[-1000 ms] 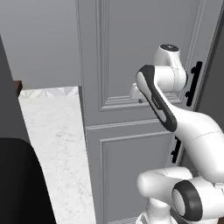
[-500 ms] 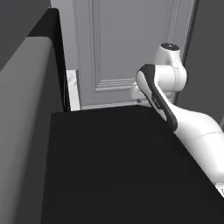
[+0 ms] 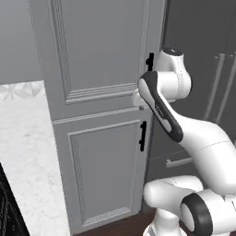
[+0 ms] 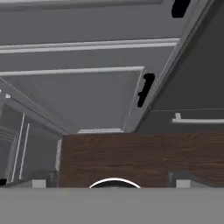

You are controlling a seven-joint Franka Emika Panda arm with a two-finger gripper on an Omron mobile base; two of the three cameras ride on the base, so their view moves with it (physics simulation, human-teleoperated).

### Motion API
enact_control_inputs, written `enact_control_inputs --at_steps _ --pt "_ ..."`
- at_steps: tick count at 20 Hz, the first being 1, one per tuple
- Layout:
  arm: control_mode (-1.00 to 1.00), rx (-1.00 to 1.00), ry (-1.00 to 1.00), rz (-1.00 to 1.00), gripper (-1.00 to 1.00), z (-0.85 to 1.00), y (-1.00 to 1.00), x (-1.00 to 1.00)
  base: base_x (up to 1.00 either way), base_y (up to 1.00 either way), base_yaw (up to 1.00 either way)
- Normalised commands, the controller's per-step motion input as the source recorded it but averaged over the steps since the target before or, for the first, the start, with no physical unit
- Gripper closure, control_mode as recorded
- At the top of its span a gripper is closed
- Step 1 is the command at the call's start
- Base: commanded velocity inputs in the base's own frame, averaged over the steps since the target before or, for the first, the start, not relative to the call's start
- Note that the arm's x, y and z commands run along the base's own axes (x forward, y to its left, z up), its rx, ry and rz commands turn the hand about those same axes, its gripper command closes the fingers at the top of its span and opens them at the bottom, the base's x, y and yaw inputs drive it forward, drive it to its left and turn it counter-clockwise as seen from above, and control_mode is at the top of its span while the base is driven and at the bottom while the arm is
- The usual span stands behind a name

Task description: Navigate to the dishwasher.

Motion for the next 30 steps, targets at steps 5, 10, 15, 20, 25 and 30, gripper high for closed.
enact_control_inputs --at_steps 5,10,15,20,25,30 --pt "1.0 0.0 0.0 0.0 -1.0 0.0 0.0 0.0 0.0 -0.9 -0.53" --pt "1.0 0.0 0.0 0.0 -1.0 0.0 0.0 0.0 0.04 -0.99 -0.56" --pt "1.0 0.0 0.0 0.0 -1.0 0.0 0.0 0.0 0.07 -1.0 -0.56" --pt "1.0 0.0 0.0 0.0 -1.0 0.0 0.0 0.0 0.09 -0.96 -0.56" --pt "1.0 0.0 0.0 0.0 -1.0 0.0 0.0 0.0 0.08 -0.98 -0.55" --pt "1.0 0.0 0.0 0.0 -1.0 0.0 0.0 0.0 0.04 -0.92 -0.55"
